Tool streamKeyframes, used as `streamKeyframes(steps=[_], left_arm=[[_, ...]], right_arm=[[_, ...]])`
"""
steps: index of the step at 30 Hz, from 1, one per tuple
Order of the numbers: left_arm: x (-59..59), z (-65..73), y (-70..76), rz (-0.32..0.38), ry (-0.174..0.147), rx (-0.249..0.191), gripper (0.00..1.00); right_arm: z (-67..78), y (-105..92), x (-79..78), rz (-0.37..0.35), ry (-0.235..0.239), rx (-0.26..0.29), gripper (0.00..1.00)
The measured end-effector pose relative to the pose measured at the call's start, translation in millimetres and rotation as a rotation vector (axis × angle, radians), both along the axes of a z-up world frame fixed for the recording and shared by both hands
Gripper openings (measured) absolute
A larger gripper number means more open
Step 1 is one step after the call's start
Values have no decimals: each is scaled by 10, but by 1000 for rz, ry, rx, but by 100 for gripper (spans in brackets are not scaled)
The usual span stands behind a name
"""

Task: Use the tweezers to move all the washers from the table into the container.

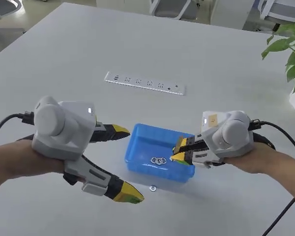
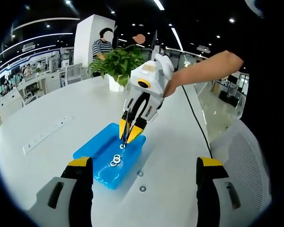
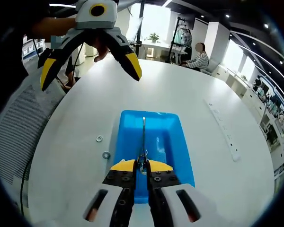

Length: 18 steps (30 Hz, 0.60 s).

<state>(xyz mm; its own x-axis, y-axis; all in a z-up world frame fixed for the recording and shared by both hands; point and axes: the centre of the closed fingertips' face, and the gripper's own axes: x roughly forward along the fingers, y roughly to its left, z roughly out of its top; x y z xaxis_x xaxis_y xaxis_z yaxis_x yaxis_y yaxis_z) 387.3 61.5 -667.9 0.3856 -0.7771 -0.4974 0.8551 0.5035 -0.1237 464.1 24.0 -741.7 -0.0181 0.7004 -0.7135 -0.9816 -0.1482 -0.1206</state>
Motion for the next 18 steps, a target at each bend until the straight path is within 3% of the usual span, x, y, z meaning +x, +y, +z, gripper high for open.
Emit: streamKeyframes(steps=[7,14,18], left_arm=[[60,3,-42,-17,5,-6,86],[145,-21,-102,-60,-3,5,63],[218,-38,-161,-81,-25,19,51]], right_arm=[[-133,-15,16,-4,12,-9,9],[-213,-12,4,-2,19,-18,9],[-244,-9,11,-5,25,-16,9]])
